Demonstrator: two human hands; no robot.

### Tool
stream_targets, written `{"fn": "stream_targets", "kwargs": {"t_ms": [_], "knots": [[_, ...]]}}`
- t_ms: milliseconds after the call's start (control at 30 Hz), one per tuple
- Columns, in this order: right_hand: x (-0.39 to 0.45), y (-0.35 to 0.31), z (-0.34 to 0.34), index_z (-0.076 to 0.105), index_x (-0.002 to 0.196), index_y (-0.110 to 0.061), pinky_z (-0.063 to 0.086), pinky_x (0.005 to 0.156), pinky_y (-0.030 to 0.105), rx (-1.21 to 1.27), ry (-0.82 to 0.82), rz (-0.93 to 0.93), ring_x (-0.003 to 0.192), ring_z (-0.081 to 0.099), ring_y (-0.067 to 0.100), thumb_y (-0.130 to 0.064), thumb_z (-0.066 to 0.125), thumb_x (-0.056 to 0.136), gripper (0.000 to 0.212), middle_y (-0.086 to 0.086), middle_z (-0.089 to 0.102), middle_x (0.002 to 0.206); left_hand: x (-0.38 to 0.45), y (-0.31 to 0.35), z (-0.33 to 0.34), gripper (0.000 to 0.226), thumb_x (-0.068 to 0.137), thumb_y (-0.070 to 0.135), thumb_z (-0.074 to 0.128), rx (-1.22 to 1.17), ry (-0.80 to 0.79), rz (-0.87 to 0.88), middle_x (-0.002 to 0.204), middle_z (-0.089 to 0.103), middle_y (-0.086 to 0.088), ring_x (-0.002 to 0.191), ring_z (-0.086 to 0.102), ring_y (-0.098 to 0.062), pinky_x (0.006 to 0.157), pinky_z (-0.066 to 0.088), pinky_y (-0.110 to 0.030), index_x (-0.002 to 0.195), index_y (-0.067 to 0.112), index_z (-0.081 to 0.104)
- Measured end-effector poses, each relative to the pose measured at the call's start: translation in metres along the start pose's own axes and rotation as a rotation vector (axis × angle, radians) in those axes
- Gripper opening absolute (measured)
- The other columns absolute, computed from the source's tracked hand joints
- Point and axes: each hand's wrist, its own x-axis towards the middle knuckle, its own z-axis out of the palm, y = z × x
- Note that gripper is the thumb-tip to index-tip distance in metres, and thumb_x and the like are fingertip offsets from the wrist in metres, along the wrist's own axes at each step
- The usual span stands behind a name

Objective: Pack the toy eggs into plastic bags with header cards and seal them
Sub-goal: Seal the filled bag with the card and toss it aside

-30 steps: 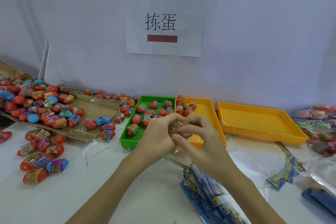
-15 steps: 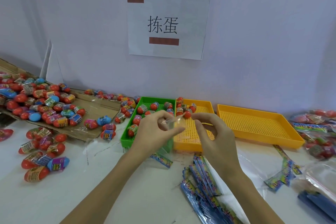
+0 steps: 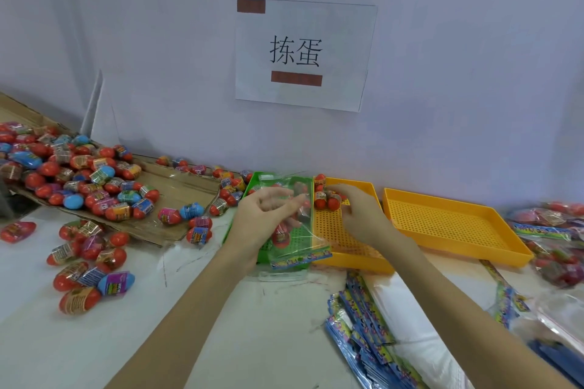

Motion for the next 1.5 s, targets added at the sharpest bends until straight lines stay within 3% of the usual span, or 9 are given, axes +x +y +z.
{"fn": "stream_targets", "kwargs": {"t_ms": [167, 267, 500, 633, 733, 867, 1000, 1333, 1500], "knots": [[0.020, 0.009, 0.011, 0.061, 0.137, -0.012, 0.046, 0.108, 0.038, -0.145, -0.001, 0.049, 0.128, 0.056, 0.027, -0.013, 0.071, 0.096, 0.042, 0.010, 0.062, 0.138, -0.003, -0.002, 0.003, 0.042, 0.076, 0.030, 0.088, 0.087, -0.065, 0.065, 0.091, 0.081, -0.005, 0.072, 0.077, -0.025, 0.065, 0.059, -0.022, 0.109, 0.012, 0.071], [0.009, 0.005, 0.013, 0.067, 0.123, -0.010, 0.054, 0.096, 0.035, 0.039, 0.133, 0.081, 0.110, 0.066, 0.024, -0.020, 0.074, 0.095, 0.031, 0.008, 0.071, 0.117, -0.002, -0.004, 0.003, 0.037, 0.078, 0.030, 0.089, 0.178, -0.080, 0.110, 0.091, 0.081, 0.000, 0.073, 0.078, -0.024, 0.067, 0.060, -0.022, 0.108, 0.017, 0.071], [-0.056, -0.001, 0.009, 0.052, 0.147, -0.019, 0.061, 0.085, 0.039, 0.488, 0.381, 0.139, 0.099, 0.069, 0.018, -0.032, 0.062, 0.102, 0.048, 0.002, 0.072, 0.108, -0.002, -0.010, 0.014, 0.047, 0.078, 0.042, 0.088, 0.390, -0.089, 0.215, 0.087, 0.079, 0.010, 0.077, 0.075, -0.009, 0.081, 0.062, -0.032, 0.115, 0.020, 0.067], [-0.080, -0.010, -0.006, 0.056, 0.120, -0.022, 0.060, 0.079, 0.046, 0.789, 0.533, 0.098, 0.092, 0.072, 0.026, -0.030, 0.072, 0.093, 0.032, 0.007, 0.073, 0.092, -0.005, -0.011, 0.017, 0.040, 0.079, 0.039, 0.089, 0.438, -0.079, 0.285, 0.083, 0.077, 0.013, 0.072, 0.073, -0.004, 0.072, 0.057, -0.017, 0.108, 0.022, 0.067], [-0.087, -0.019, -0.023, 0.065, 0.120, -0.022, 0.058, 0.072, 0.037, 0.707, 0.593, -0.069, 0.087, 0.069, 0.022, -0.027, 0.068, 0.097, 0.023, 0.003, 0.069, 0.091, -0.010, -0.012, 0.021, 0.039, 0.079, 0.040, 0.089, 0.465, -0.094, 0.344, 0.084, 0.076, 0.012, 0.067, 0.071, -0.007, 0.066, 0.056, -0.017, 0.108, 0.026, 0.067], [-0.092, -0.034, -0.030, 0.070, 0.125, -0.020, 0.054, 0.076, 0.023, 0.415, 0.535, -0.313, 0.099, 0.065, 0.017, -0.015, 0.066, 0.099, 0.027, -0.002, 0.067, 0.110, -0.014, -0.014, 0.027, 0.046, 0.079, 0.046, 0.087, 0.515, -0.136, 0.399, 0.086, 0.075, 0.015, 0.067, 0.068, -0.008, 0.064, 0.059, -0.023, 0.116, 0.029, 0.066], [-0.092, -0.031, -0.031, 0.075, 0.122, -0.026, 0.036, 0.072, 0.007, 0.053, 0.419, -0.356, 0.086, 0.052, 0.010, -0.007, 0.072, 0.093, 0.034, 0.002, 0.059, 0.114, -0.017, -0.014, 0.030, 0.050, 0.081, 0.041, 0.088, 0.520, -0.198, 0.462, 0.090, 0.074, 0.015, 0.071, 0.070, -0.007, 0.067, 0.060, -0.026, 0.124, 0.030, 0.064], [-0.095, -0.030, -0.030, 0.070, 0.125, -0.028, 0.050, 0.059, 0.017, 0.288, 0.215, -0.274, 0.057, 0.066, 0.012, -0.013, 0.065, 0.099, 0.030, -0.007, 0.066, 0.118, -0.018, -0.012, 0.027, 0.042, 0.087, 0.029, 0.084, 0.523, -0.251, 0.552, 0.104, 0.073, 0.012, 0.087, 0.069, -0.011, 0.076, 0.058, -0.023, 0.125, 0.022, 0.066], [-0.094, -0.028, -0.029, 0.069, 0.126, -0.025, 0.044, 0.064, 0.009, 0.121, 0.204, -0.267, 0.065, 0.059, 0.000, -0.017, 0.062, 0.102, 0.027, -0.009, 0.062, 0.117, -0.019, -0.011, 0.028, 0.039, 0.089, 0.027, 0.083, 0.481, -0.337, 0.541, 0.111, 0.072, 0.015, 0.101, 0.071, -0.014, 0.086, 0.060, -0.034, 0.125, 0.023, 0.067]]}}
